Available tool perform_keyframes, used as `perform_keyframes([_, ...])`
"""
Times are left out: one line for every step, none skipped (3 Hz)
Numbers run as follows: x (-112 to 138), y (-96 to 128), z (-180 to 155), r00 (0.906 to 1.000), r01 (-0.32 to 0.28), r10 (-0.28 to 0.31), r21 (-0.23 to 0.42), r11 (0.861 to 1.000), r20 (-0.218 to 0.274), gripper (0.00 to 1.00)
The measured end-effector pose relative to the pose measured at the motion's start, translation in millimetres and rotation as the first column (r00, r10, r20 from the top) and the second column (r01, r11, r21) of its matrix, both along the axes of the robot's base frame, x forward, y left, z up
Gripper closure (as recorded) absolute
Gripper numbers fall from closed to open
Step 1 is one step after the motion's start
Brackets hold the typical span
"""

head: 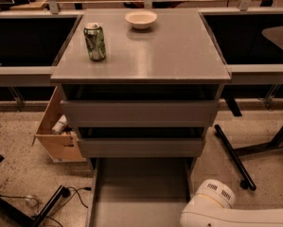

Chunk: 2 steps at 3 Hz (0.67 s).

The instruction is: Open bottom drawer

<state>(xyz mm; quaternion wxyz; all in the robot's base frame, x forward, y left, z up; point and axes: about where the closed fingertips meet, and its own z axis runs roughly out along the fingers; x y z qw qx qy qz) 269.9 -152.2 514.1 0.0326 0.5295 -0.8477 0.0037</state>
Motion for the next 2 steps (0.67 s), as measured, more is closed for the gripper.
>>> perform_keyframes([36.3, -3.5, 77.3, 0.9876, 0.036, -0.028, -0.048, 0.998, 0.155, 0.00])
perform_keyframes([71.5, -4.6, 132.4, 0.9602, 0.087, -0.058, -0.093, 0.992, 0.273, 0.00])
